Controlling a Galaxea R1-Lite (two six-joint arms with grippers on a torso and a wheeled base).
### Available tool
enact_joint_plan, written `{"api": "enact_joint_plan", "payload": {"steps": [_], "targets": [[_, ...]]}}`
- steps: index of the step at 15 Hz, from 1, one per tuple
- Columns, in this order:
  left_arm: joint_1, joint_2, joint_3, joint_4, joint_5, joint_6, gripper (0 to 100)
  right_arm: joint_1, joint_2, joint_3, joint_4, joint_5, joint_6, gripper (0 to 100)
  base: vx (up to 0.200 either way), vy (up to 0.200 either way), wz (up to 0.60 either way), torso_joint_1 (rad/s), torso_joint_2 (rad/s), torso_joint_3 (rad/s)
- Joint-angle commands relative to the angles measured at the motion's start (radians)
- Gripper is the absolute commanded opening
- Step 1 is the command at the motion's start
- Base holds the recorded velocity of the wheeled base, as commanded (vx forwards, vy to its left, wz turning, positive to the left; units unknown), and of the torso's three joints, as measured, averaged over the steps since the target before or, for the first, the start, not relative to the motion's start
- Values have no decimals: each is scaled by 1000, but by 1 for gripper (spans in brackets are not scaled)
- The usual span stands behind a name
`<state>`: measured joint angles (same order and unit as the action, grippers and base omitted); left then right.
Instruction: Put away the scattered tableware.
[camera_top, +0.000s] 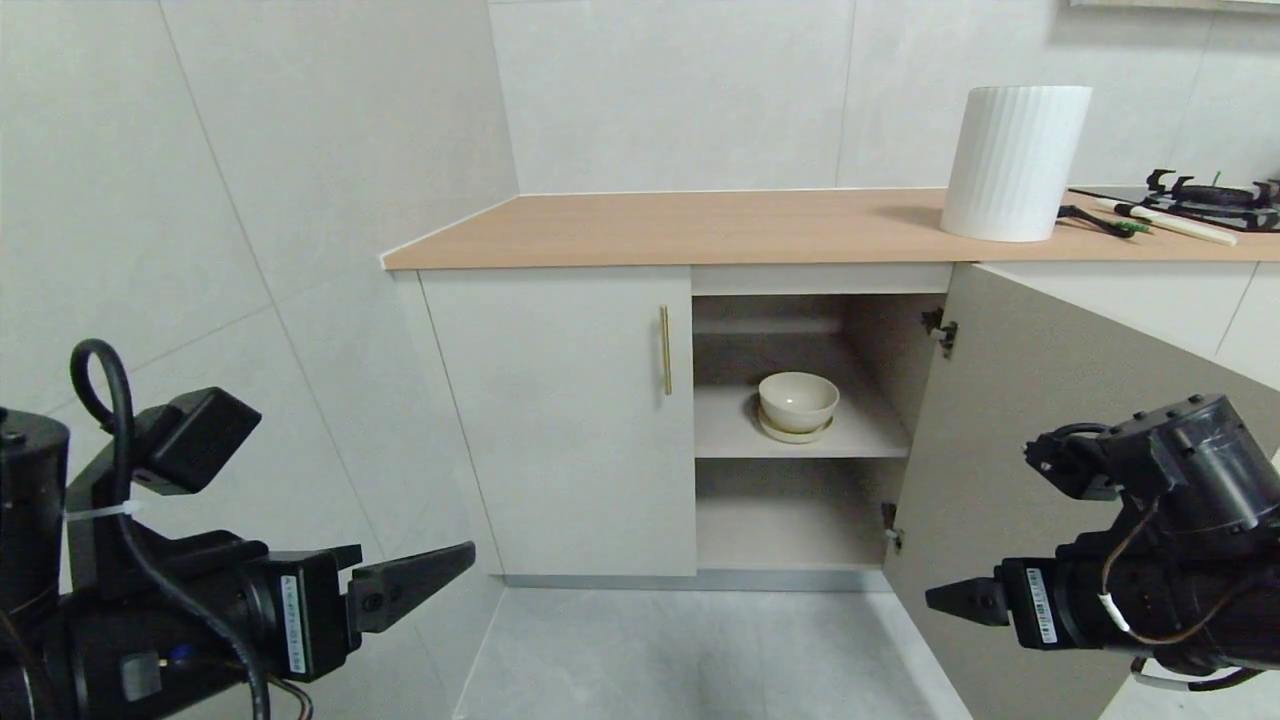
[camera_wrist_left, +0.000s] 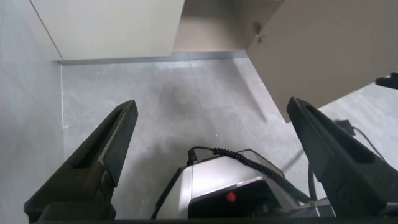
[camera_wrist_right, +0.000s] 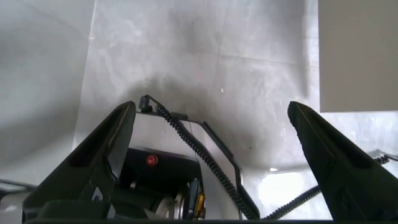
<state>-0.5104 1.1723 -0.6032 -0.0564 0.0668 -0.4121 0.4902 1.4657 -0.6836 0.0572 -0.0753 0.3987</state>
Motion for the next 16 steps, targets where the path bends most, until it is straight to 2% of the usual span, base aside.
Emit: {"api": "enact_joint_plan", "payload": {"steps": [1,5,12,16], "targets": [[0,3,0,0,1,-1,100,11,-87,-8,53,0,0,100,0,0,0,0,0,0],[0,6,0,-2,1,1,100,11,-197,1,168,-1,-1,100,0,0,0,0,0,0],[0,13,0,-2,2,1,100,11,-239,-13,283,-63,-43,100,0,-200,0,4,4,3],[0,13,0,-3,1,1,100,-13,-243,-79,438,-81,-52,100,0,-200,0,4,1,1]]}}
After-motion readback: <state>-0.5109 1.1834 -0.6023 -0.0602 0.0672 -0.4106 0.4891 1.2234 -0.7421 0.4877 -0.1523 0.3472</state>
